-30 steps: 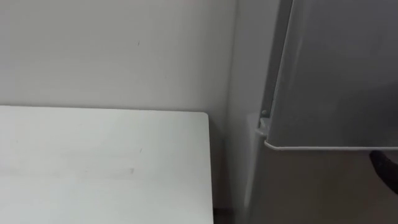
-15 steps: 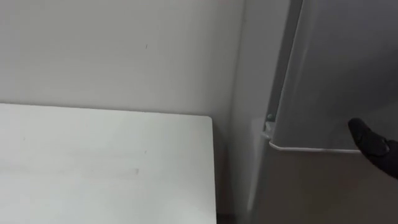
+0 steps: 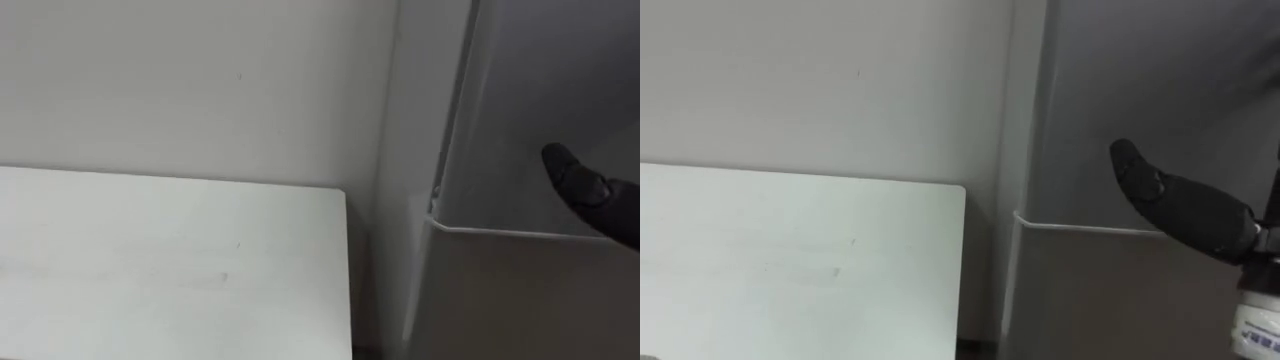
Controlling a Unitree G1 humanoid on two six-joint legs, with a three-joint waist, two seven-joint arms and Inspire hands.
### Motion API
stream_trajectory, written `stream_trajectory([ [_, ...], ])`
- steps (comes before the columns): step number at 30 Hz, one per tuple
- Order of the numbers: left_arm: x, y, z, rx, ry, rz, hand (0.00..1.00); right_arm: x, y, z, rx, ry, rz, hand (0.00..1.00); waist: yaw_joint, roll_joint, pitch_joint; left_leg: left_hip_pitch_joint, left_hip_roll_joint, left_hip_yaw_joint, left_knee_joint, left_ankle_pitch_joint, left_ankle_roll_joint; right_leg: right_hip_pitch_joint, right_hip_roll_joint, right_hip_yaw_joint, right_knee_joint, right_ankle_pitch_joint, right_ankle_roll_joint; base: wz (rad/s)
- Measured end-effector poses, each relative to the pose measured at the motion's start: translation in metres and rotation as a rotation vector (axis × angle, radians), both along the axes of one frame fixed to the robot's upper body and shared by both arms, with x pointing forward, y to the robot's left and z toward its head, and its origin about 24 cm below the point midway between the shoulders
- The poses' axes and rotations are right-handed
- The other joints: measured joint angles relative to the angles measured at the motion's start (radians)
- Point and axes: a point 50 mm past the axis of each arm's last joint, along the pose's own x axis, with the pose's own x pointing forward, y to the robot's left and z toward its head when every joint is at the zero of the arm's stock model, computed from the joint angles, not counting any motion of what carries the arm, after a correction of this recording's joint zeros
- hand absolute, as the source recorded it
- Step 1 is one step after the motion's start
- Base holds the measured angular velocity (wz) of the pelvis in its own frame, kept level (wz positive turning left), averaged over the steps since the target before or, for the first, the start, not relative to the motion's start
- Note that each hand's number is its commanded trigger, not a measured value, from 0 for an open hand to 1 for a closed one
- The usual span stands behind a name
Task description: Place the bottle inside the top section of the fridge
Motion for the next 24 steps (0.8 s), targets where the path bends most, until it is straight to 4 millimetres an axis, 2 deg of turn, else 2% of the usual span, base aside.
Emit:
stream_trajectory([
  [4,0.0,0.0,0.0,0.004,0.016,-0.013,0.0,0.006,0.01,0.013,-0.06,-0.028,0.069,0.0,0.002,-0.005,-0.0003,0.0,-0.001,-0.011,0.003,0.0,0.0,0.01,-0.001,-0.015,-0.001,0.0,0.0,0.09],
  [8,0.0,0.0,-0.001,0.005,0.028,-0.02,0.0,0.012,0.013,0.013,-0.067,-0.022,0.087,0.0,0.003,-0.004,0.0002,-0.002,-0.001,-0.031,0.008,0.0,0.0,0.019,-0.002,-0.037,-0.001,0.0,0.0,0.15],
  [13,0.006,0.001,-0.001,0.007,0.03,-0.022,0.0,0.026,0.008,0.003,-0.098,0.033,0.043,0.0,-0.001,0.001,0.0022,-0.015,0.0,-0.053,0.023,-0.002,-0.001,0.029,-0.001,-0.059,0.001,0.001,-0.001,0.12],
  [18,0.008,-0.001,-0.001,0.011,0.048,-0.044,0.0,0.038,0.001,-0.006,-0.173,0.078,-0.012,0.0,0.008,0.011,0.002,-0.016,0.002,-0.053,0.027,-0.001,-0.001,0.03,0.001,-0.057,0.001,0.011,-0.005,-0.01],
  [24,0.011,-0.004,-0.001,0.006,0.059,-0.072,0.0,0.047,-0.005,-0.013,-0.177,0.108,-0.048,0.0,0.026,0.014,0.0007,-0.019,0.0,-0.054,0.041,0.001,0.003,0.03,-0.001,-0.052,-0.005,0.014,-0.003,0.0],
])
